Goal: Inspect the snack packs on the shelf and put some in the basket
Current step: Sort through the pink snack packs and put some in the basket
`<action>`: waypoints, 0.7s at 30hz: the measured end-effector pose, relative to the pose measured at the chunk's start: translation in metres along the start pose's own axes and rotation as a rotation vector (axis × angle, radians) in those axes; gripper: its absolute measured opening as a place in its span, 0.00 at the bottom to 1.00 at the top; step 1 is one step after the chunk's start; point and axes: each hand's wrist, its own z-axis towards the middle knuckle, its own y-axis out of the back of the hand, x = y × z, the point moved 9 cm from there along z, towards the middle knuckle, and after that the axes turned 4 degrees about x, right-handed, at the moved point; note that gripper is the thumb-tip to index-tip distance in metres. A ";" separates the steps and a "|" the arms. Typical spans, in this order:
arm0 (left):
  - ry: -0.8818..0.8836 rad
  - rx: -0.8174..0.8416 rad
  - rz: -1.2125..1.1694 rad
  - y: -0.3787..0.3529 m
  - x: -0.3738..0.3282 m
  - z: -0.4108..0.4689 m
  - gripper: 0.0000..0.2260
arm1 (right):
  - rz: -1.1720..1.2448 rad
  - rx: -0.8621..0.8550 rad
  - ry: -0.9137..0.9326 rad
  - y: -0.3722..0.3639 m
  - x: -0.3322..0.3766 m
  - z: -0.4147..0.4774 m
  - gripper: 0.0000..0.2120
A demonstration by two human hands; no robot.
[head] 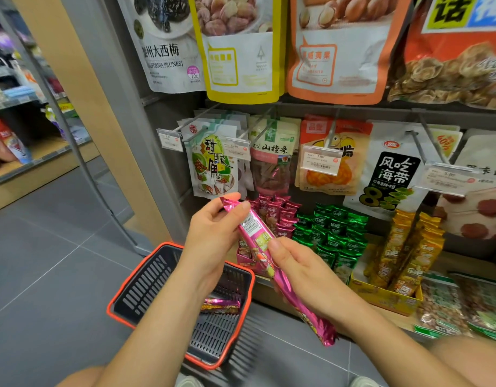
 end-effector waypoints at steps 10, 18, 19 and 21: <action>-0.130 -0.227 -0.194 0.035 -0.021 0.005 0.10 | 0.003 0.097 -0.100 -0.011 -0.012 -0.002 0.27; -0.028 -0.151 -0.236 0.030 -0.005 0.006 0.16 | -0.142 -0.177 -0.011 -0.003 -0.003 -0.005 0.24; -0.014 -0.141 -0.232 0.029 -0.003 0.006 0.16 | -0.145 -0.176 -0.008 -0.005 -0.003 -0.005 0.24; 0.019 -0.114 -0.221 0.026 0.003 0.006 0.16 | -0.127 -0.172 -0.006 -0.007 -0.002 -0.005 0.23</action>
